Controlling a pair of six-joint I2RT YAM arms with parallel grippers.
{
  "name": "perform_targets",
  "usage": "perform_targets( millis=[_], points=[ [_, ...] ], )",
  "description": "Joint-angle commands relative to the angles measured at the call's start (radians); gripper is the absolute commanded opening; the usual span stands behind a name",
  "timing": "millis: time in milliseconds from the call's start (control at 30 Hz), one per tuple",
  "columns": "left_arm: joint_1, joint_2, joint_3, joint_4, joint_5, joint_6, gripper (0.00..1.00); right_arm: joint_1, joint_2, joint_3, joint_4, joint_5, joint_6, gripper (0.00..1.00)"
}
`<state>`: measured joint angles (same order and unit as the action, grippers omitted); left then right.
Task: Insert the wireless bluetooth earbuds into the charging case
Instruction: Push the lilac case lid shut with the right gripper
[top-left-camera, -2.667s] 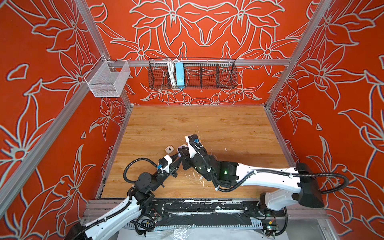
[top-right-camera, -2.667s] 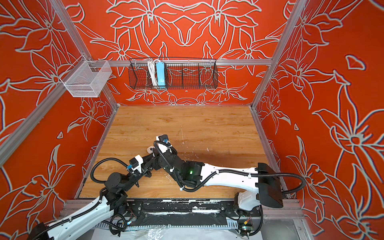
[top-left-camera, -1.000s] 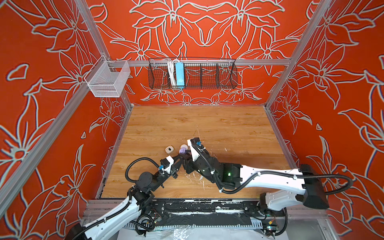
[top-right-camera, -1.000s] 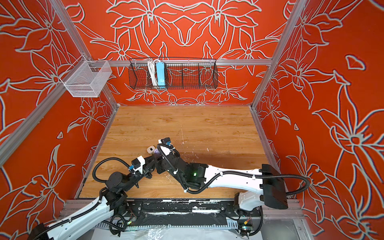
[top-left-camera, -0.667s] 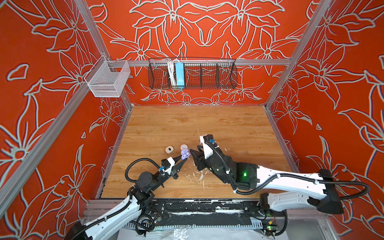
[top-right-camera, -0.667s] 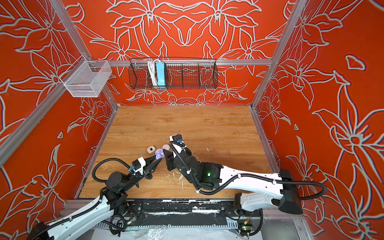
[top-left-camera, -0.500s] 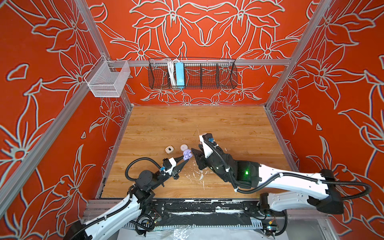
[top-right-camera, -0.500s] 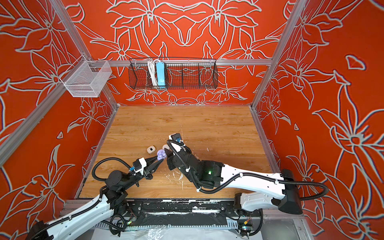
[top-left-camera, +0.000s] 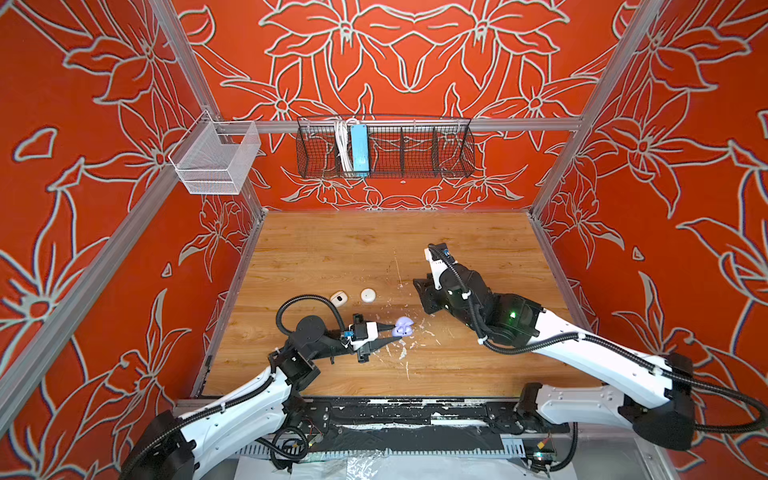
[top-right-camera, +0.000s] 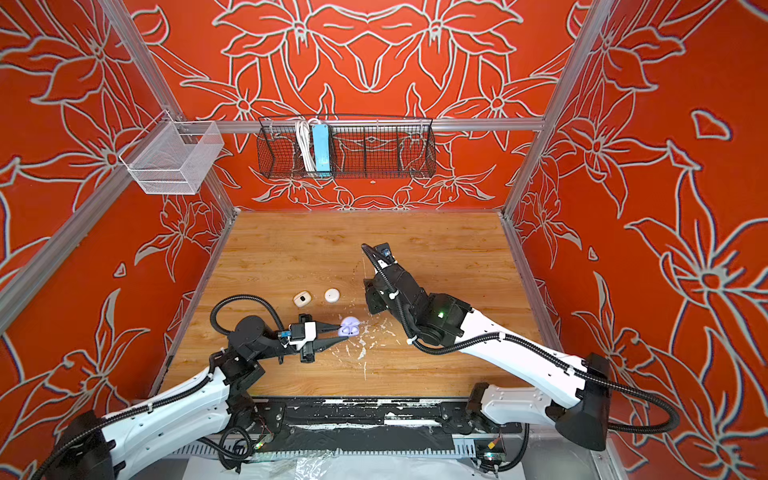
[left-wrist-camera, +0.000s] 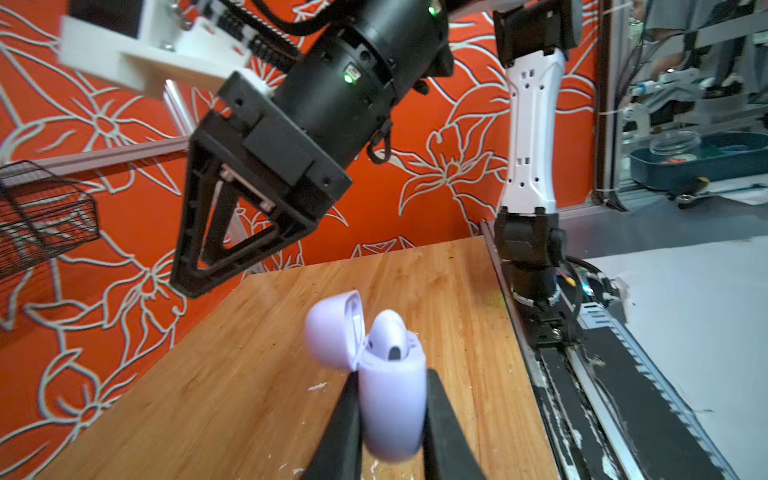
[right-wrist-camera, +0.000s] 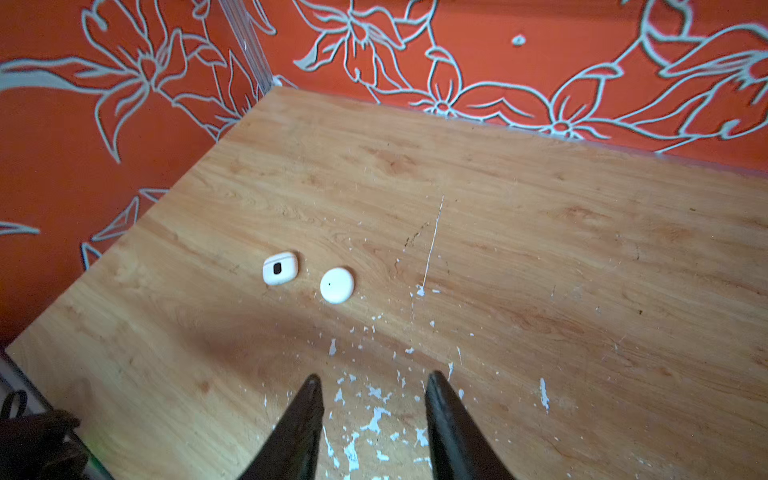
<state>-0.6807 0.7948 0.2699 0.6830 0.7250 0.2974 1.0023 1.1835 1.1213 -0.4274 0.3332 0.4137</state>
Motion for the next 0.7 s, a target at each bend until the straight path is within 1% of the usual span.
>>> perform_targets(
  millis=[0, 133, 333, 467, 567, 667],
  points=[
    [-0.010, 0.013, 0.022, -0.028, 0.083, 0.042, 0.00, 0.001, 0.022, 0.035, -0.083, -0.078, -0.044, 0.43],
    [-0.013, 0.007, 0.025, -0.037, 0.081, 0.045, 0.00, 0.001, 0.055, 0.041, -0.101, -0.160, -0.089, 0.43],
    [-0.014, -0.005, 0.024, -0.054, 0.033, 0.042, 0.00, 0.007, 0.067, 0.032, -0.087, -0.303, -0.137, 0.44],
    [-0.014, -0.006, 0.024, -0.059, 0.012, 0.045, 0.00, 0.026, 0.056, 0.005, -0.060, -0.356, -0.174, 0.44],
    [-0.014, -0.008, 0.024, -0.064, -0.022, 0.036, 0.00, 0.049, 0.041, 0.000, -0.075, -0.359, -0.207, 0.43],
    [-0.014, -0.017, 0.024, -0.077, -0.055, 0.031, 0.00, 0.075, 0.010, -0.032, -0.049, -0.368, -0.224, 0.43]
  ],
)
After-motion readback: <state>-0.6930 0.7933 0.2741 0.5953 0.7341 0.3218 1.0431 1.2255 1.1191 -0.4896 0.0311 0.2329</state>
